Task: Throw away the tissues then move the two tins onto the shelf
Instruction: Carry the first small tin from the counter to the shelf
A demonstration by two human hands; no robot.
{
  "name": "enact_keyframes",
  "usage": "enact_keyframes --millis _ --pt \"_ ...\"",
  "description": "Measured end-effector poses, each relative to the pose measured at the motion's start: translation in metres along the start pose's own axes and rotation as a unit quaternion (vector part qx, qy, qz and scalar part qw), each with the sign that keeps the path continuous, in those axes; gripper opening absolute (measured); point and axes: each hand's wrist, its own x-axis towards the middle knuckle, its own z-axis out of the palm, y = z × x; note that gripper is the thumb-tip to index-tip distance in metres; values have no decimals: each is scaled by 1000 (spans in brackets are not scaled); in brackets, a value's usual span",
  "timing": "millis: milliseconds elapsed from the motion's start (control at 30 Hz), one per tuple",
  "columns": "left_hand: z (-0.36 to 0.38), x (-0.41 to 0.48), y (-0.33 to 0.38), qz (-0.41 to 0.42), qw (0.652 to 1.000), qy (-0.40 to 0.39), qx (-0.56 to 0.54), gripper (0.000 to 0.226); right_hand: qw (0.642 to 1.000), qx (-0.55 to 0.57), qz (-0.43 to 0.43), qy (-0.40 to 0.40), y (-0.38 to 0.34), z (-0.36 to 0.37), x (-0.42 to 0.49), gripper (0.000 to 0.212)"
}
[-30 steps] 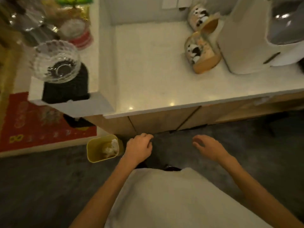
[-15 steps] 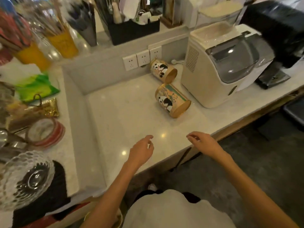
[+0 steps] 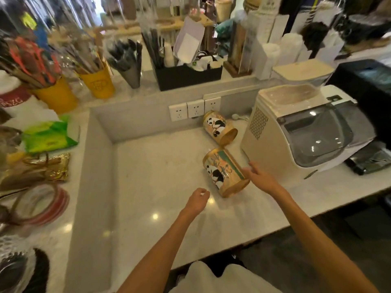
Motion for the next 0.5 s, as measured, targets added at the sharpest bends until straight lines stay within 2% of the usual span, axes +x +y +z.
enact_keyframes --millis 100,167,300,400,433,500 --pt "12 12 9 -20 998 24 -48 48 993 32 22 -110 0 -2 32 84" --pt "23 17 18 -31 993 19 -114 54 987 63 22 -149 -2 2 49 90" --pt "55 24 33 -30 969 34 -241 59 979 95 -22 -181 8 15 74 91" --pt "73 19 36 -3 951 104 -290 51 976 119 -44 -180 13 16 75 78" --pt "74 13 34 -8 945 128 -301 56 971 140 -47 -190 12 16 71 77" --pt "71 -6 24 -29 938 167 -302 86 956 170 -41 -237 7 20 57 78"
